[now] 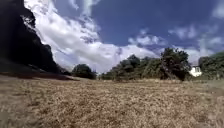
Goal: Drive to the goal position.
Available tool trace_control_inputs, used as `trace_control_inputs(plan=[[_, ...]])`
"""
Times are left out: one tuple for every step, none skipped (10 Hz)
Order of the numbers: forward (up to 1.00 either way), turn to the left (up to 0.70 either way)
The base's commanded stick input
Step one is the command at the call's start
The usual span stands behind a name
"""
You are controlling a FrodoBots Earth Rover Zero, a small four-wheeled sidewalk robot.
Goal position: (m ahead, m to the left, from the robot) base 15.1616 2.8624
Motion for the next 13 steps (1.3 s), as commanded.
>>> trace_control_inputs(plan=[[0.7,0.0],[0.7,0.0],[0.7,0.0],[0.7,0.0],[0.7,0.0],[0.7,0.0],[0.7,0.0],[0.7,0.0],[0.7,0.09],[0.7,0.29],[0.7,0.35],[0.7,0.32],[0.7,0.11]])
